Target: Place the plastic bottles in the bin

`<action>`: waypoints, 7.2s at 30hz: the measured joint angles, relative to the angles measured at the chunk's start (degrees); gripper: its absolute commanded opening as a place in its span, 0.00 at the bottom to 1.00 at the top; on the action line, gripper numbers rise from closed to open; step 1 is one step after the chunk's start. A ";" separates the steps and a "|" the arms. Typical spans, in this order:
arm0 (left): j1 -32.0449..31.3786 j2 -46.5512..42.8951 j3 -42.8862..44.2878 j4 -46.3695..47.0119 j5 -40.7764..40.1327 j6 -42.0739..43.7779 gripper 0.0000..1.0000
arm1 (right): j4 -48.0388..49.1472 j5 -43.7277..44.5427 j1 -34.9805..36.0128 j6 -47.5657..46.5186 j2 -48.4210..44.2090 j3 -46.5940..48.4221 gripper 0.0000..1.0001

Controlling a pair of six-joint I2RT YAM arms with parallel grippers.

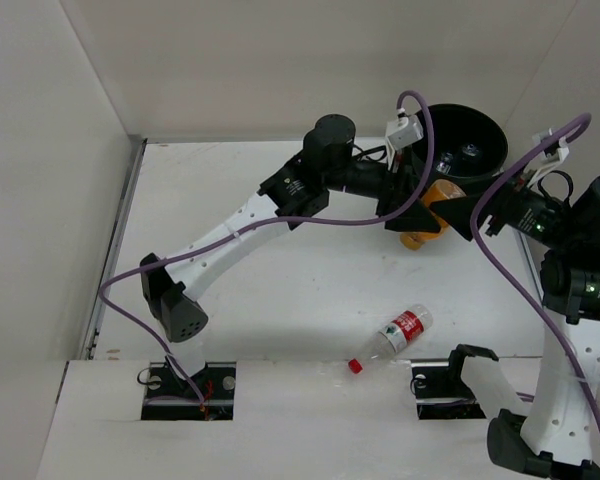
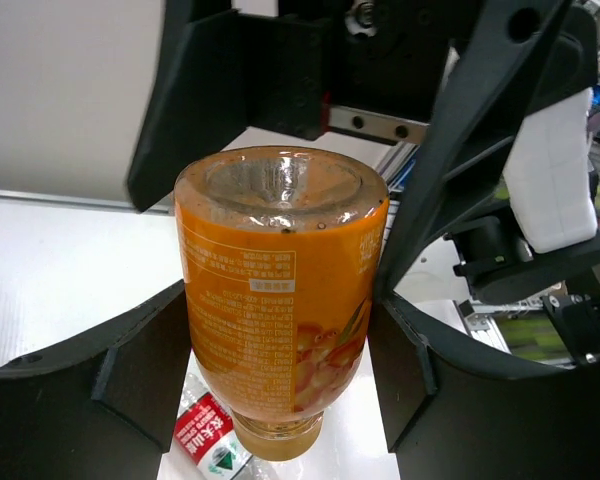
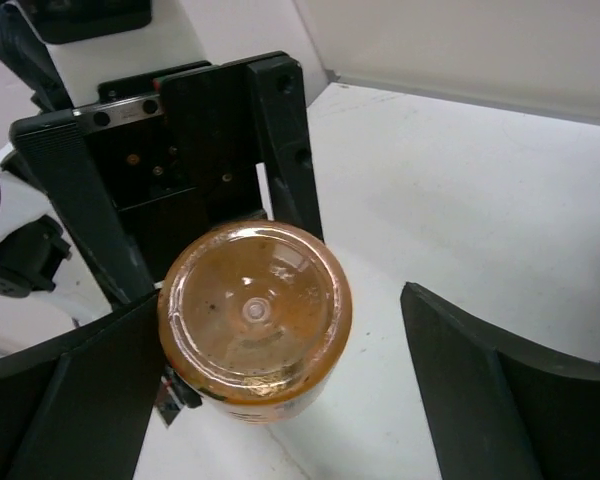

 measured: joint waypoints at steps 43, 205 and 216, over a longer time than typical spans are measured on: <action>5.88 -18.14 -33.53 -19.76 -45.53 62.97 1.00 | 14.78 73.99 16.37 -24.79 35.04 18.38 1.00; 14.91 1.62 0.31 -34.34 -27.43 42.16 1.00 | 14.62 57.13 12.00 -15.96 33.20 22.49 0.00; 9.16 -15.96 -22.77 -36.17 -44.00 64.83 1.00 | 18.05 69.44 20.11 -26.82 34.05 20.46 1.00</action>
